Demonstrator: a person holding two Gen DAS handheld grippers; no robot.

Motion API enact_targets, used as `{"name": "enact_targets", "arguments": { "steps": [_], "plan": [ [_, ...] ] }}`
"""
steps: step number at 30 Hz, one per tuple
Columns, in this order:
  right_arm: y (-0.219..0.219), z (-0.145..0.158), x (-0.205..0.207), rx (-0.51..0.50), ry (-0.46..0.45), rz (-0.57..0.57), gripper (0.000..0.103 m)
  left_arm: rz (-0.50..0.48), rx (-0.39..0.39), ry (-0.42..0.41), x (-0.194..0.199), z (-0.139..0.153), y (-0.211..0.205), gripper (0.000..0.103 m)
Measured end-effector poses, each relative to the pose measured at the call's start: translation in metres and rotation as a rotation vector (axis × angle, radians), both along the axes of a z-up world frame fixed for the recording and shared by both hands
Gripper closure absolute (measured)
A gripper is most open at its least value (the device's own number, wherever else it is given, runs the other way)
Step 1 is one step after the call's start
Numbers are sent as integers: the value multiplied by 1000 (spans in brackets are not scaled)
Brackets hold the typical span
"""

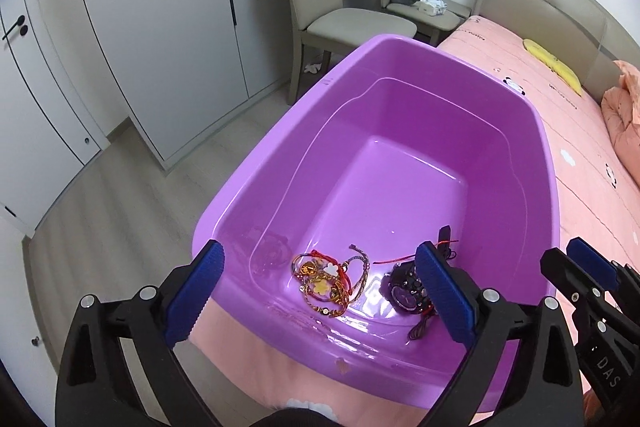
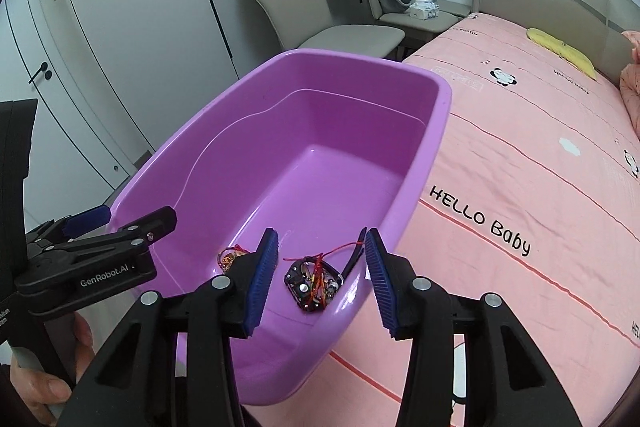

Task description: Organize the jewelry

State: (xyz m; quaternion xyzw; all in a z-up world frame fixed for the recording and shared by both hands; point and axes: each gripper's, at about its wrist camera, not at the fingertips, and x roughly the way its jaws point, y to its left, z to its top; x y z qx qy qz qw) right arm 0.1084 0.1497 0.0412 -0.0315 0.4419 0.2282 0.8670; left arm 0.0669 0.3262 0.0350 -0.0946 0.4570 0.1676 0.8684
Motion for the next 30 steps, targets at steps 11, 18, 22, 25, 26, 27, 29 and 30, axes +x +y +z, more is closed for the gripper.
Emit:
{"name": "enact_targets", "arguments": {
  "steps": [11,18,22,25,26,27,29,30],
  "plan": [
    [-11,5,-16,-2,-5,-14,53,12,35,5,-10,14,-12,6],
    [-17,8,-19,2,-2,-32,53,7,39,2,-14,20,-17,6],
    [-20,10,-21,4,-3,-40,53,11,43,-4,-17,23,-18,6],
    [-20,11,-23,-1,-10,-41,53,11,42,-4,-18,25,-19,6],
    [-20,12,-24,-1,-12,-41,53,11,42,-4,-18,25,-19,6],
    [-20,12,-25,0,-12,-41,53,13,42,-4,-19,26,-19,6],
    [-21,12,-25,0,-12,-40,53,15,40,-5,-20,27,-18,6],
    [-20,12,-25,0,-13,-41,53,16,41,-5,-20,27,-18,6]
  ]
}}
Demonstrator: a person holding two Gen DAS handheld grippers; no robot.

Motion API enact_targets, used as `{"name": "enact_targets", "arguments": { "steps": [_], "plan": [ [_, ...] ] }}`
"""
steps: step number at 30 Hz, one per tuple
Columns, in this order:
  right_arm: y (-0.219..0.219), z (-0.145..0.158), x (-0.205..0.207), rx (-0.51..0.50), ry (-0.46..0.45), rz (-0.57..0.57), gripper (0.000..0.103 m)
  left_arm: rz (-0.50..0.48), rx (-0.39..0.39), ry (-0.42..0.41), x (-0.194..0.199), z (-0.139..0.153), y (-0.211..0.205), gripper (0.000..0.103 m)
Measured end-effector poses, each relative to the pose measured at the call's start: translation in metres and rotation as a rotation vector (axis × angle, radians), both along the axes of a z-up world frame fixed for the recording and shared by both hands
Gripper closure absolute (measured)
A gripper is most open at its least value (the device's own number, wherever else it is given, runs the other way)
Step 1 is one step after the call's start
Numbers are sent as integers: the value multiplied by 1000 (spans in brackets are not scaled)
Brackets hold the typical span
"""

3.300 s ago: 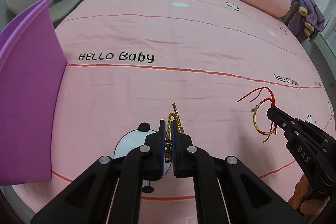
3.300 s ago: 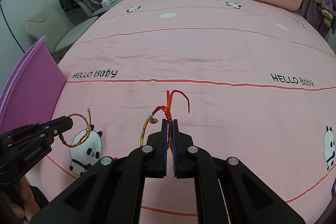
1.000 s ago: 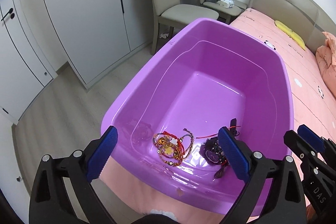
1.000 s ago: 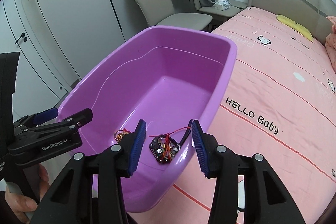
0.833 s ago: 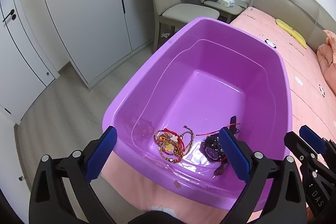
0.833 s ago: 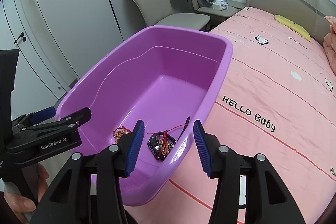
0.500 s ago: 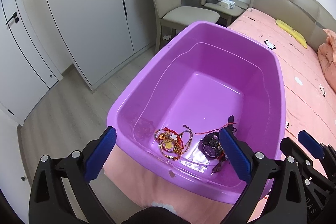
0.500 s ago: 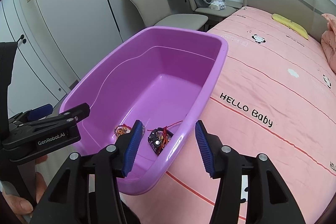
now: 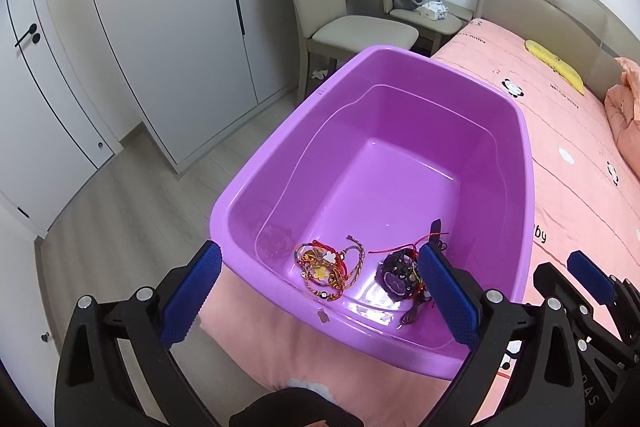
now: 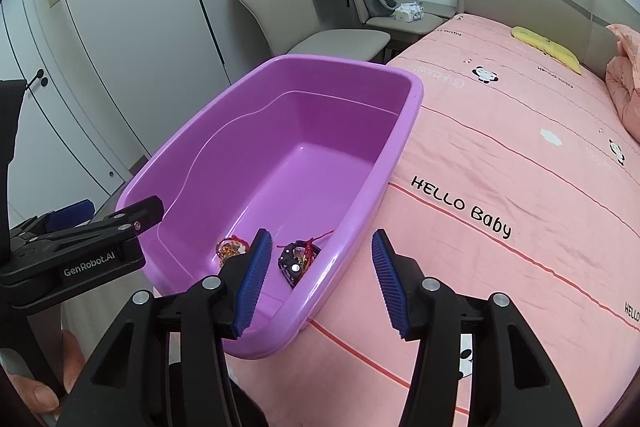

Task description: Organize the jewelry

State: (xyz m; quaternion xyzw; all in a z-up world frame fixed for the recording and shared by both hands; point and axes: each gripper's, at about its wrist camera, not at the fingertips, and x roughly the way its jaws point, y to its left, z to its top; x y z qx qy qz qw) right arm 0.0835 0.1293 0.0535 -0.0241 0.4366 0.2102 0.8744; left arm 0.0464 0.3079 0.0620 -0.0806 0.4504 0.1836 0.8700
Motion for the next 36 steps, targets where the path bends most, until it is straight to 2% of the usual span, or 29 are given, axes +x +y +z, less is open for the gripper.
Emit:
{"name": "enact_targets", "arguments": {
  "steps": [36],
  "plan": [
    [-12,11,-9,11,-13,-16,53,-8,-9,-7,-6,6,-8,6]
  ]
}}
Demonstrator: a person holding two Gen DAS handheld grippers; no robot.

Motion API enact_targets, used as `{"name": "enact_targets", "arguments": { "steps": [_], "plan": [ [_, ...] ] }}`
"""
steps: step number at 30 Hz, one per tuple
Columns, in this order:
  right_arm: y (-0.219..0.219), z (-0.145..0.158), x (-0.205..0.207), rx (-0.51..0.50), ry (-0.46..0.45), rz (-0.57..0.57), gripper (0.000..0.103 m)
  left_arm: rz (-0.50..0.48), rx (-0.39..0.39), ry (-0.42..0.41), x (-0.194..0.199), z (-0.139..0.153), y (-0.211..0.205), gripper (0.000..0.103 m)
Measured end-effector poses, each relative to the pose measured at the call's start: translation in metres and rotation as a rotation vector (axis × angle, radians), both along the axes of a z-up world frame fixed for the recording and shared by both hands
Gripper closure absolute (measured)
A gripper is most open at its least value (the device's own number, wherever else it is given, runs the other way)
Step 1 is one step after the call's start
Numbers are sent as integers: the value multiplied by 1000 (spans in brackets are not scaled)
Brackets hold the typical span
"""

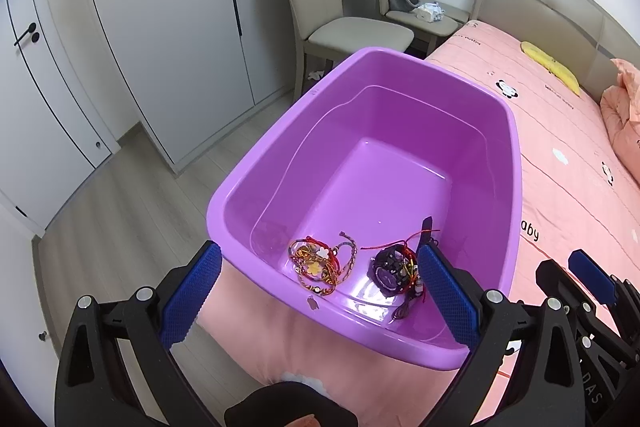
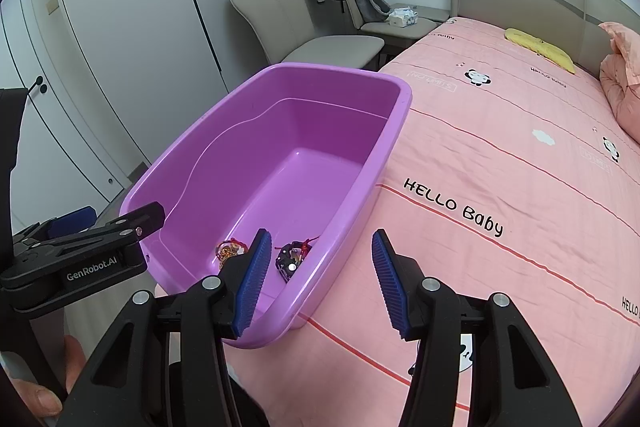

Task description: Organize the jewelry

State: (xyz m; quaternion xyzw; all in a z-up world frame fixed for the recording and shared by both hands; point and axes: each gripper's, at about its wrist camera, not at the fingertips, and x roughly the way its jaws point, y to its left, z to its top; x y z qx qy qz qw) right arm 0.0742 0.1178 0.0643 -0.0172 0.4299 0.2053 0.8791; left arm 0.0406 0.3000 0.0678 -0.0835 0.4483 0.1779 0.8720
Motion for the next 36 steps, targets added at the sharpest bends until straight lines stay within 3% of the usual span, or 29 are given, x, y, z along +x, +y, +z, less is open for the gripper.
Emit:
{"name": "enact_targets", "arguments": {
  "steps": [36],
  "plan": [
    [0,-3,-1,-2,5,-2,53,16,-23,23,2,-11,5,6]
  ]
}}
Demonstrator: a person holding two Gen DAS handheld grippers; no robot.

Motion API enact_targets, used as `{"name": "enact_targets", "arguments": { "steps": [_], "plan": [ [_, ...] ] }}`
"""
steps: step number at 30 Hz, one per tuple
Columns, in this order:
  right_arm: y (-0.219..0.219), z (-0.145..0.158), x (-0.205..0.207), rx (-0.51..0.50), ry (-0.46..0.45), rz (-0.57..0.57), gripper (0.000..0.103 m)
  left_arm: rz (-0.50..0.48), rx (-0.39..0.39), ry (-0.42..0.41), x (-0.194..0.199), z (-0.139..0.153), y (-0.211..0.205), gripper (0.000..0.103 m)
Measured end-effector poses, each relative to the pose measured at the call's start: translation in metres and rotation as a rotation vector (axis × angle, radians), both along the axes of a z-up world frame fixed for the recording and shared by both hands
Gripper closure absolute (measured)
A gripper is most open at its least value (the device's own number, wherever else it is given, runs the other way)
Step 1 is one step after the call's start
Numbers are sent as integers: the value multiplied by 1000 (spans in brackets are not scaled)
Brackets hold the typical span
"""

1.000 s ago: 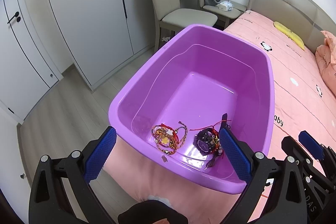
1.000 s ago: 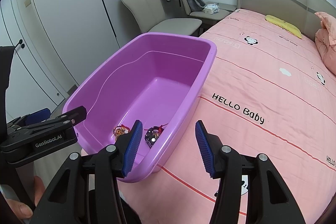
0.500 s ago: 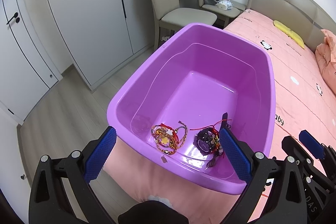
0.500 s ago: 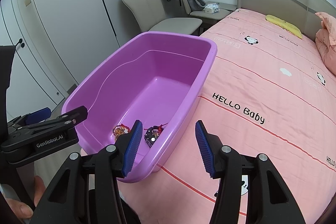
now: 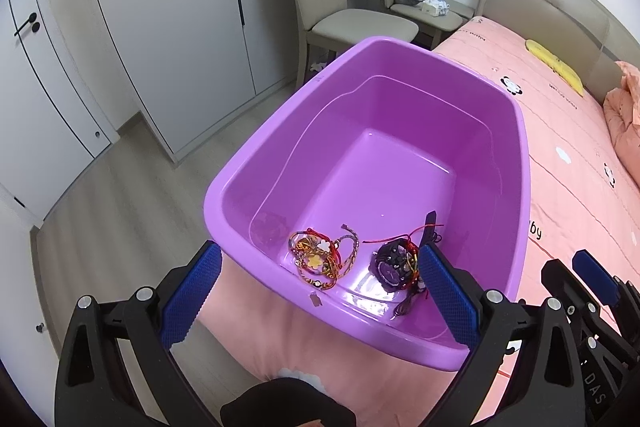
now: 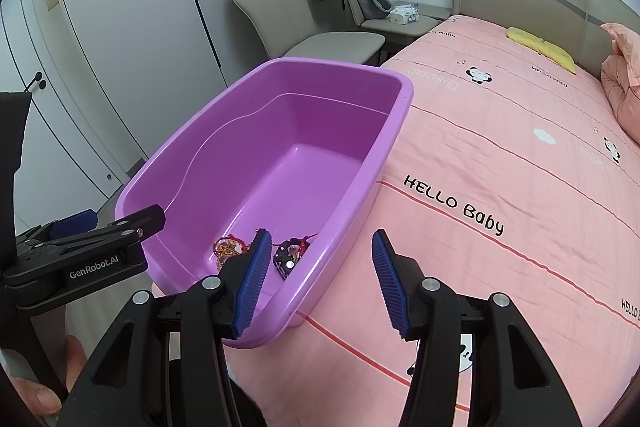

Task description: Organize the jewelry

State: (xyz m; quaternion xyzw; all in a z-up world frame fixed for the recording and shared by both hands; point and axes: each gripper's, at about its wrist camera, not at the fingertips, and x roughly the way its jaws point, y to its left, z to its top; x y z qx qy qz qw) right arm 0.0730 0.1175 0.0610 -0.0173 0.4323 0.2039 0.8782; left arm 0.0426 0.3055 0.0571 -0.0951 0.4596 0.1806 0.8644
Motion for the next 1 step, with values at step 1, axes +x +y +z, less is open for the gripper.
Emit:
{"name": "enact_targets", "arguments": {
  "steps": [1],
  "plan": [
    [0,-1,0,0,0,1,53,-1,0,1,0,0,0,6]
  ]
}}
